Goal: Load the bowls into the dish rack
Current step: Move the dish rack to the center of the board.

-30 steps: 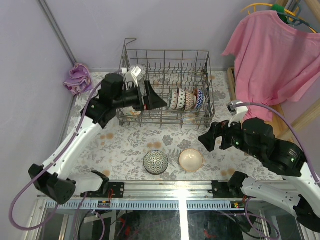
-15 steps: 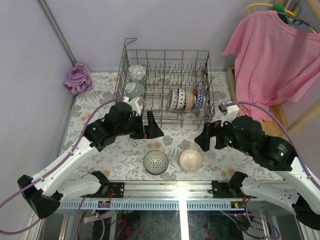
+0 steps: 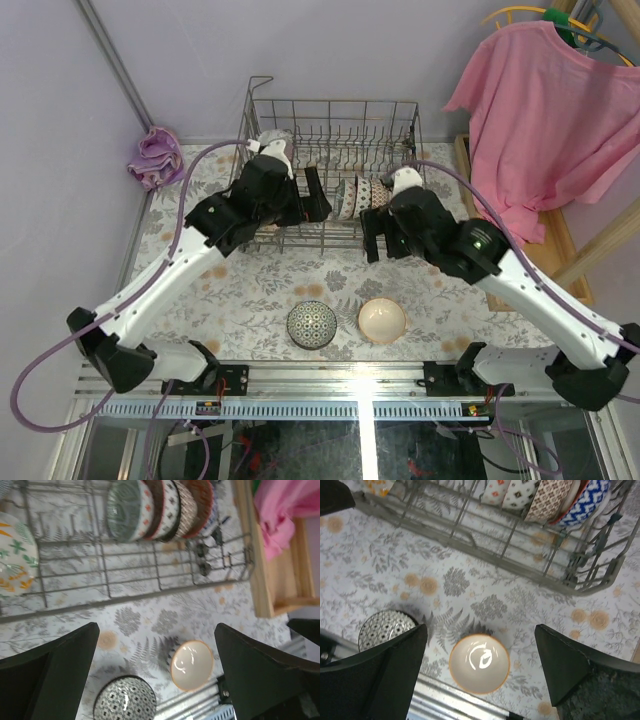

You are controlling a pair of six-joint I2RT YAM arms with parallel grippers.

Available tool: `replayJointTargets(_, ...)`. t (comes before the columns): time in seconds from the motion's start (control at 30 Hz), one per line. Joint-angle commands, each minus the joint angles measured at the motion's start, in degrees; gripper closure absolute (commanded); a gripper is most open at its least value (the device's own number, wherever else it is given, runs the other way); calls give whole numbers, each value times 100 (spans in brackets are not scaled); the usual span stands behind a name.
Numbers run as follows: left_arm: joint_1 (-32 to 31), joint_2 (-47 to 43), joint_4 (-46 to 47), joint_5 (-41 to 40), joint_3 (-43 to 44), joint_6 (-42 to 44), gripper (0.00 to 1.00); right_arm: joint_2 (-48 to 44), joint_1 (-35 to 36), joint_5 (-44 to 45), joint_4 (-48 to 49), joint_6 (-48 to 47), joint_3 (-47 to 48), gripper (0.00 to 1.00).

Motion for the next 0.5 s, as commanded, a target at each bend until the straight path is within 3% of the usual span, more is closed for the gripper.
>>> replayJointTargets(0.0,420,321,-135,-643,120,230,0,566,-449,240,197,-401,584,8)
replayJointTargets(0.17,887,613,276,-278,-211,202,16,1044,-1281,-526,500,-470,440,29)
replayJointTargets(0.3,910,1160,353,-141,-30,200,39,1536,-1820,-1072,581,-602,420,33)
replayJointTargets(0.47,908,1475,326,-142,98,223,64,1936,-1921,-1368,543,-629,502,35)
